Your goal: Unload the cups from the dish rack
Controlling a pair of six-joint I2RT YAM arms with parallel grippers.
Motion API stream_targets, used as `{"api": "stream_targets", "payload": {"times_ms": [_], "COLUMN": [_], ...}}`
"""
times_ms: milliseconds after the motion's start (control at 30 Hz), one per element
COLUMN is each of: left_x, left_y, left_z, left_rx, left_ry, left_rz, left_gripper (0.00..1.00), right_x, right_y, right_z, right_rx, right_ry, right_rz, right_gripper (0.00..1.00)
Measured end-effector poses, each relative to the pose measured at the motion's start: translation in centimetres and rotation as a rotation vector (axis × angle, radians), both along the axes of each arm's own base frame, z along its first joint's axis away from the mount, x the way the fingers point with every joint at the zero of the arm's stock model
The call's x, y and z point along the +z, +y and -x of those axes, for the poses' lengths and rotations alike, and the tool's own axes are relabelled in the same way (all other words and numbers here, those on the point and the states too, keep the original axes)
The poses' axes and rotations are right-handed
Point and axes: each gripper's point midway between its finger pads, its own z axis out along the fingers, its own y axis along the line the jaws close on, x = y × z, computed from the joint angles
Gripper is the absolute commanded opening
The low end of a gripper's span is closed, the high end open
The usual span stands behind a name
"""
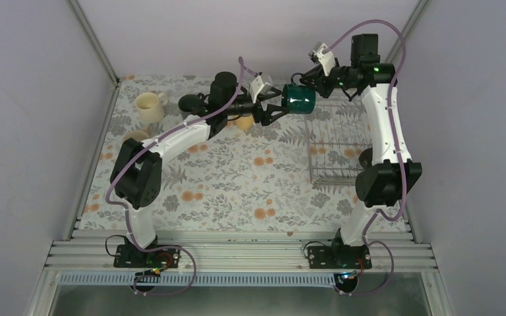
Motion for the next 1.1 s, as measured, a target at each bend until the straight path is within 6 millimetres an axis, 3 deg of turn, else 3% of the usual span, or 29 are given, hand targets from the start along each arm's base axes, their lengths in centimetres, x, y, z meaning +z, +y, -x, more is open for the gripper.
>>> {"api": "stream_targets", "payload": {"times_ms": [67, 200, 333, 500, 667, 800, 867, 900, 933, 1100], "left_x": [-0.3, -0.2, 0.5, 0.6, 0.7, 0.7, 0.3, 0.0, -0.2, -0.4], "left_y": [-0.3, -0.8, -1.3, -1.7, -1.9, -1.8, -1.6, -1.4, -1.0, 1.2], "left_z": [-0.2, 0.1, 0.9, 1.8, 2.5, 2.8, 2.9, 3.0, 3.0, 3.2], "left_rx": [-0.011, -0.055, -0.104, -0.145, -0.171, -0.161, -0.132, -0.115, -0.096, -0.005], "left_ry": [0.013, 0.046, 0.062, 0.066, 0.041, 0.028, 0.018, 0.014, 0.009, -0.06], "left_rz": [0.001, 0.016, 0.037, 0.04, 0.036, 0.015, -0.014, -0.033, -0.053, -0.172], "left_gripper": [0.75, 0.49, 0.35, 0.04, 0.02, 0.02, 0.02, 0.02, 0.02, 0.02], "right_x": [0.4, 0.9, 0.8, 0.4, 0.0, -0.1, 0.0, 0.2, 0.4, 2.0], "right_y": [0.2, 0.5, 0.8, 1.0, 0.8, 0.9, 1.0, 0.9, 0.8, -0.2], "right_z": [-0.1, -0.4, -0.4, -0.4, -0.5, -0.3, 0.1, 0.4, 0.8, 2.5], "right_rx": [0.009, 0.02, 0.033, 0.042, 0.039, 0.046, 0.045, 0.042, 0.034, -0.013], "right_ry": [-0.012, -0.033, -0.033, -0.023, -0.01, -0.008, -0.005, -0.006, -0.011, -0.069], "right_rz": [-0.017, -0.044, -0.063, -0.074, -0.08, -0.086, -0.093, -0.094, -0.091, -0.032], "right_gripper": [0.03, 0.04, 0.03, 0.03, 0.06, 0.3, 0.56, 0.88, 0.98, 1.0]}}
